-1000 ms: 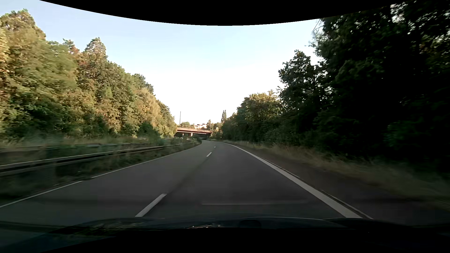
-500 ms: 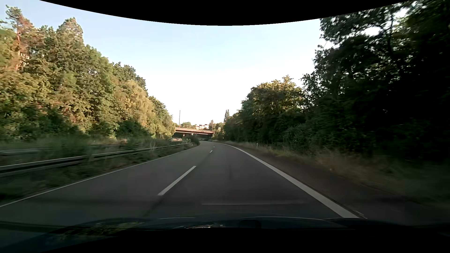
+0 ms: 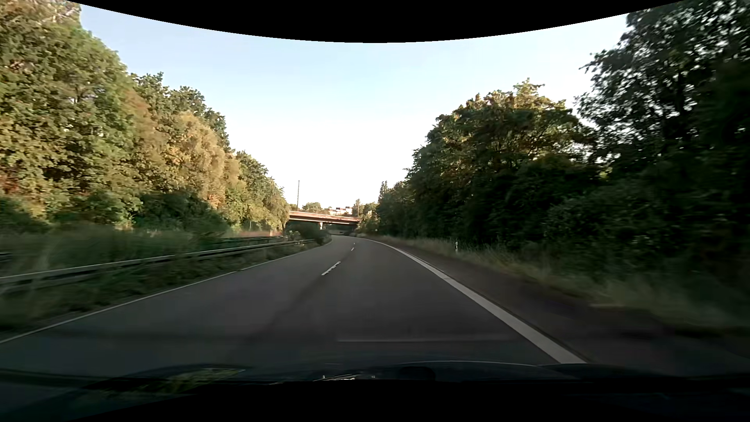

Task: Follow the waypoints while adhering to traffic rules and regulations

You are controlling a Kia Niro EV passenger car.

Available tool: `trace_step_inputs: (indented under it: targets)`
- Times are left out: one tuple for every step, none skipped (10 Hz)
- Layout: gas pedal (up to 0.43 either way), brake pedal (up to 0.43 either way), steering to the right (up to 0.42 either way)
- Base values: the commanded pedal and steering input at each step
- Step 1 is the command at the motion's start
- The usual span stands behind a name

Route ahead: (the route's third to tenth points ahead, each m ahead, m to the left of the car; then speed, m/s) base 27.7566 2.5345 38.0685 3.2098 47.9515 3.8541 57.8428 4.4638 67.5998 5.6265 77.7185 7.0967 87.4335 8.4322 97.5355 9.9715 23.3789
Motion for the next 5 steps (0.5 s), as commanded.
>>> trace_step_inputs:
  targets:
    - [0.000, 0.000, -0.009]
    - [0.000, 0.000, -0.009]
    - [0.000, 0.000, -0.009]
    - [0.000, 0.000, -0.009]
    - [0.000, 0.000, -0.009]
